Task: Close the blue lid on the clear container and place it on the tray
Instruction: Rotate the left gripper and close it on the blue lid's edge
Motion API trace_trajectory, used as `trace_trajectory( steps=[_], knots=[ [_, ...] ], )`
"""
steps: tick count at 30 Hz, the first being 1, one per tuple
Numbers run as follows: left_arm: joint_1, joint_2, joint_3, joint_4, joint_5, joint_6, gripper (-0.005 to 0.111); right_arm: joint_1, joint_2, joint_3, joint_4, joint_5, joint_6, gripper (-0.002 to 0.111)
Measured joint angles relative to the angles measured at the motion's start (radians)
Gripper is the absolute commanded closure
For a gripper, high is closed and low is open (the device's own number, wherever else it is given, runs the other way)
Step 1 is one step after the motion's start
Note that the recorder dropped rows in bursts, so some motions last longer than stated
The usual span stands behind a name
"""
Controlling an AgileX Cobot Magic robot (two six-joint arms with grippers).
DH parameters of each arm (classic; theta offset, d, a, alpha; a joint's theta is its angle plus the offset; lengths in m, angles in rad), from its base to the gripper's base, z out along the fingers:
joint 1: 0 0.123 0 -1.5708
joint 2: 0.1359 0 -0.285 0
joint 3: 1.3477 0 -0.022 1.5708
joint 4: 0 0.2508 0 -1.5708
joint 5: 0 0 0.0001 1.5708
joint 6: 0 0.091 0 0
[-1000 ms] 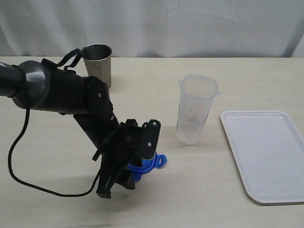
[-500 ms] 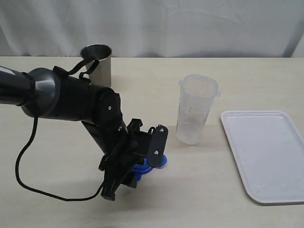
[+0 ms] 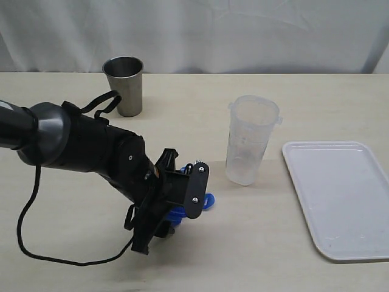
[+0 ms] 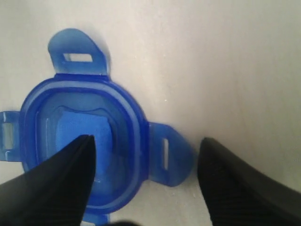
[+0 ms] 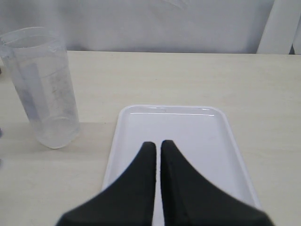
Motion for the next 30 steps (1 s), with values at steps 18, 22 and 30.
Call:
trace_trajectory(
  steps=[18, 22, 30],
  knots=[
    [0.0, 0.015, -0.001, 0.018, -0.013, 0.0, 0.05, 0.0, 0.0, 0.0, 0.0, 0.0, 0.0, 0.104],
    [0.0, 0.017, -0.001, 0.018, -0.013, 0.0, 0.07, 0.0, 0.0, 0.0, 0.0, 0.0, 0.0, 0.104],
    [0.0, 0.024, -0.001, 0.02, -0.037, 0.0, 0.097, 0.0, 0.0, 0.0, 0.0, 0.0, 0.0, 0.104]
  ],
)
